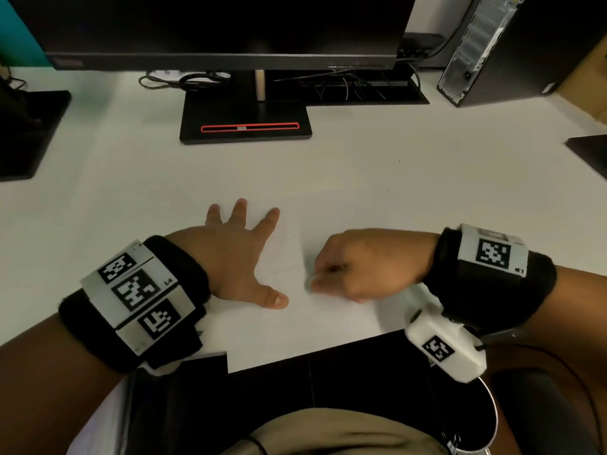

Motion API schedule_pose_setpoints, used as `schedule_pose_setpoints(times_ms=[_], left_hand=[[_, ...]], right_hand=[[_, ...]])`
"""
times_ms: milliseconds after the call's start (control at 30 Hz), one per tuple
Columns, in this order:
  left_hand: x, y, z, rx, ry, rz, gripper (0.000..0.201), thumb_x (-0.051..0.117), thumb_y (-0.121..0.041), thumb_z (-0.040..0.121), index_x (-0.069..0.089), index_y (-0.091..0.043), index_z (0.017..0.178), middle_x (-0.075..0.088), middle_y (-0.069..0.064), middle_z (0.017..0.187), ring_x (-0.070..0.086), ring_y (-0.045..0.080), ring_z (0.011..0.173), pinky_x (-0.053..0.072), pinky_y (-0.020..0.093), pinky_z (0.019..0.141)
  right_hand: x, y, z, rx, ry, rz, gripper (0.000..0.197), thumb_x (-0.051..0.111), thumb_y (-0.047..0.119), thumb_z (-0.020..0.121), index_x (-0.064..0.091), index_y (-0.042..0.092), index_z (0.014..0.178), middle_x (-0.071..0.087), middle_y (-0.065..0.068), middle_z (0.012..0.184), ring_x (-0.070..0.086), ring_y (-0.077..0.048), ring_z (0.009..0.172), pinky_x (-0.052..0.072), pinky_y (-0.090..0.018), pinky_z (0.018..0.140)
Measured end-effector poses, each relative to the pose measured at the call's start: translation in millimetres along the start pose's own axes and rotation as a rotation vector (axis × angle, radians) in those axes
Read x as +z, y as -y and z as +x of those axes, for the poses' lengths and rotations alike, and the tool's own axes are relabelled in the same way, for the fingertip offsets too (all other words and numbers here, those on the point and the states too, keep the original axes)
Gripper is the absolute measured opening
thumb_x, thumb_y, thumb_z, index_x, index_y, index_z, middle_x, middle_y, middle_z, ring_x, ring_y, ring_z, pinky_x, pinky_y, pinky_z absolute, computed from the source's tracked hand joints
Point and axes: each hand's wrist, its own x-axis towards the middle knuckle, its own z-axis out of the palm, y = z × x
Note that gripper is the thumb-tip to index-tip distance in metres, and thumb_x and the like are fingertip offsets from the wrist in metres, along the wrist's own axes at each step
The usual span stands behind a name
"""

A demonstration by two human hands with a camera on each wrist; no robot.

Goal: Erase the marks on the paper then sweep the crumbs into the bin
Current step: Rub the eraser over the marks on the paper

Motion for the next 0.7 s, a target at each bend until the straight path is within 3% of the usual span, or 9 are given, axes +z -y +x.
schedule_pose_setpoints(times_ms=[67,133,200,300,433,500,600,700], left_hand=[[-1.4,-0.6,-0.7,0.006,0.005,-0.007,0.129,0.061,-0.085,0.067,-0.036,-0.047,0.144,-0.033,0.009,0.160,-0.020,0.044,0.148,0.016,0.057,0.119],[-1.3,-0.4,-2.5,0.015,0.016,-0.020,0.125,0.061,-0.084,0.068,-0.035,-0.053,0.141,-0.035,0.009,0.159,-0.022,0.045,0.147,0.014,0.060,0.120],[-1.1,-0.4,-3.4,0.017,0.020,-0.030,0.121,0.061,-0.084,0.069,-0.033,-0.058,0.140,-0.036,0.009,0.159,-0.023,0.045,0.146,0.013,0.061,0.119],[-0.6,-1.4,-3.1,0.013,0.022,-0.026,0.118,0.060,-0.084,0.070,-0.032,-0.059,0.140,-0.037,0.010,0.158,-0.024,0.046,0.146,0.013,0.061,0.119],[-3.3,-1.8,-4.5,0.012,0.027,-0.024,0.118,0.061,-0.083,0.070,-0.031,-0.059,0.141,-0.037,0.009,0.158,-0.024,0.046,0.146,0.013,0.063,0.119],[-5.3,-0.8,-5.4,0.013,0.021,-0.015,0.117,0.061,-0.082,0.071,-0.029,-0.059,0.142,-0.038,0.007,0.158,-0.022,0.046,0.147,0.015,0.063,0.118],[-4.5,0.6,-4.5,0.029,-0.073,0.061,0.108,0.055,-0.083,0.075,-0.024,-0.059,0.144,-0.043,0.005,0.155,-0.024,0.045,0.146,0.016,0.063,0.118],[1.9,-0.9,-8.0,0.117,-0.203,0.137,0.088,0.045,-0.077,0.085,-0.011,-0.058,0.150,-0.043,0.004,0.155,-0.033,0.043,0.143,0.002,0.065,0.118]], right_hand=[[1.6,0.5,-0.3,-0.011,0.028,0.035,0.047,0.051,0.044,0.100,0.059,0.015,0.063,0.061,0.002,0.056,0.053,-0.016,0.054,0.055,-0.041,0.068],[-4.3,-5.1,2.3,0.004,-0.082,0.029,0.048,0.051,0.043,0.101,0.059,0.013,0.064,0.060,0.002,0.056,0.051,-0.011,0.050,0.048,-0.033,0.063],[-5.2,-4.4,2.5,-0.015,-0.093,0.009,0.048,0.050,0.042,0.103,0.057,0.014,0.064,0.059,0.003,0.056,0.048,-0.006,0.049,0.043,-0.027,0.062],[2.0,1.7,-2.4,-0.045,0.065,0.029,0.046,0.052,0.043,0.102,0.056,0.018,0.064,0.059,0.003,0.056,0.050,-0.011,0.051,0.049,-0.035,0.066],[-7.2,-6.2,0.5,-0.007,-0.082,0.032,0.048,0.052,0.042,0.102,0.058,0.011,0.066,0.057,0.004,0.054,0.048,-0.006,0.047,0.042,-0.025,0.062],[-6.5,-7.0,0.5,-0.005,-0.087,0.034,0.048,0.051,0.042,0.102,0.059,0.009,0.068,0.059,0.004,0.054,0.049,-0.007,0.047,0.043,-0.025,0.061],[-4.1,-10.3,0.7,0.025,-0.097,0.090,0.047,0.050,0.042,0.103,0.059,0.006,0.074,0.063,0.000,0.058,0.051,-0.011,0.045,0.044,-0.022,0.057],[-8.6,-15.6,2.7,0.078,-0.133,0.192,0.045,0.052,0.040,0.104,0.056,0.006,0.073,0.064,-0.006,0.061,0.049,-0.015,0.043,0.045,-0.022,0.051]])
